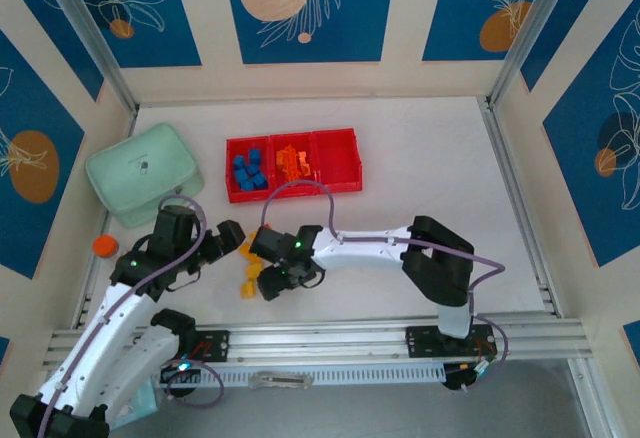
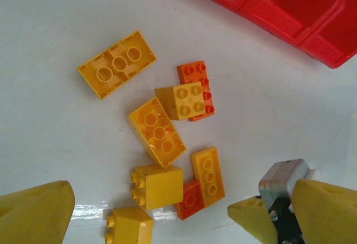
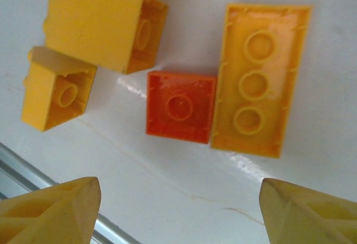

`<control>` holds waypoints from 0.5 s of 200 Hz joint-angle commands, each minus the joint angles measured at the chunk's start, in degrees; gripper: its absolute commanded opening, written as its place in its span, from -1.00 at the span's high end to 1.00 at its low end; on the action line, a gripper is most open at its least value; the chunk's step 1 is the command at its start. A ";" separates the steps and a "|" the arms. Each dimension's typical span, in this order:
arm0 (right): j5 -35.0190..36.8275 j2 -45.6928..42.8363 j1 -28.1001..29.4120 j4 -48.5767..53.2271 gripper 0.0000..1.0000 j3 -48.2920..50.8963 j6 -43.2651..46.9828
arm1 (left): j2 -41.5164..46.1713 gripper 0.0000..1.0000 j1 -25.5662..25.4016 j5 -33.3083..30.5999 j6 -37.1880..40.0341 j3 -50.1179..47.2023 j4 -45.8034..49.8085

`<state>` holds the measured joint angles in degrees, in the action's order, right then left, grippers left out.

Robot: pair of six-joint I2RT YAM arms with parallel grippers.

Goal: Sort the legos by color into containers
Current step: Pick up the lego from the bottom-center of the table.

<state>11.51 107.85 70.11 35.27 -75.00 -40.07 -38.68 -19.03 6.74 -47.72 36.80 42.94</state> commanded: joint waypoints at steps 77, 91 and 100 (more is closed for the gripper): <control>-0.81 4.88 -0.10 -2.21 -0.45 -2.26 -2.19 | 2.01 -0.99 0.57 -3.76 0.09 2.05 3.16; 0.71 5.55 -0.47 -2.78 -0.45 -2.91 -1.60 | 2.11 -0.99 0.66 -4.08 0.18 2.23 3.38; 1.64 6.02 -0.80 -2.68 -0.45 -3.60 -1.50 | 2.11 -0.99 0.61 -4.11 0.18 2.39 3.36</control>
<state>10.52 112.05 70.37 33.76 -76.09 -41.58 -37.17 -18.98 4.16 -47.70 37.17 44.66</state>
